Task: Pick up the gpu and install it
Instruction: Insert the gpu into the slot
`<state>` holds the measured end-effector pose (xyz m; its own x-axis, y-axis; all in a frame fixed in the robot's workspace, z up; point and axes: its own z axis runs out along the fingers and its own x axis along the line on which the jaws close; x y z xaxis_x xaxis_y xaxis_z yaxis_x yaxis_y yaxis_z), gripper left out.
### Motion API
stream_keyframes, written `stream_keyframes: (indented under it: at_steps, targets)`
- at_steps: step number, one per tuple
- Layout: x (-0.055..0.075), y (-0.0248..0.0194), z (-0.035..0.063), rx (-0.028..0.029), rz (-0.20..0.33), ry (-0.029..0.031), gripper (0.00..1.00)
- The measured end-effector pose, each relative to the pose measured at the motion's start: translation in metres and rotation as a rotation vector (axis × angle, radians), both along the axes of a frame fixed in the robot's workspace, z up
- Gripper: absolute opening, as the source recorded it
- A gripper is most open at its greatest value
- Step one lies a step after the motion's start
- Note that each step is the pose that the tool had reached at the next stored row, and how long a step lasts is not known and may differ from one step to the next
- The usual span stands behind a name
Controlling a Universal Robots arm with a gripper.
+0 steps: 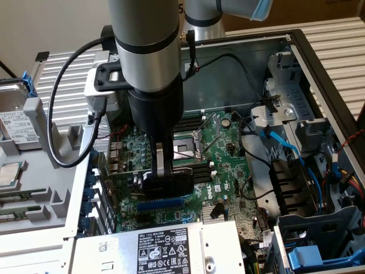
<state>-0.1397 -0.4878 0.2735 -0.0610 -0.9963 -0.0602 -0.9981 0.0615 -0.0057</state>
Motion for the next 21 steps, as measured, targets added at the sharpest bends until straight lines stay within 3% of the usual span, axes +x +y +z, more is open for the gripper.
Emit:
stream_keyframes:
  at_steps: [9,21]
  targets:
    - [0.0,-0.003,0.0,0.0,-0.001,0.0008,0.26]
    - [0.001,-0.0036,-0.0001,-0.0001,-0.001,0.0004,0.26]
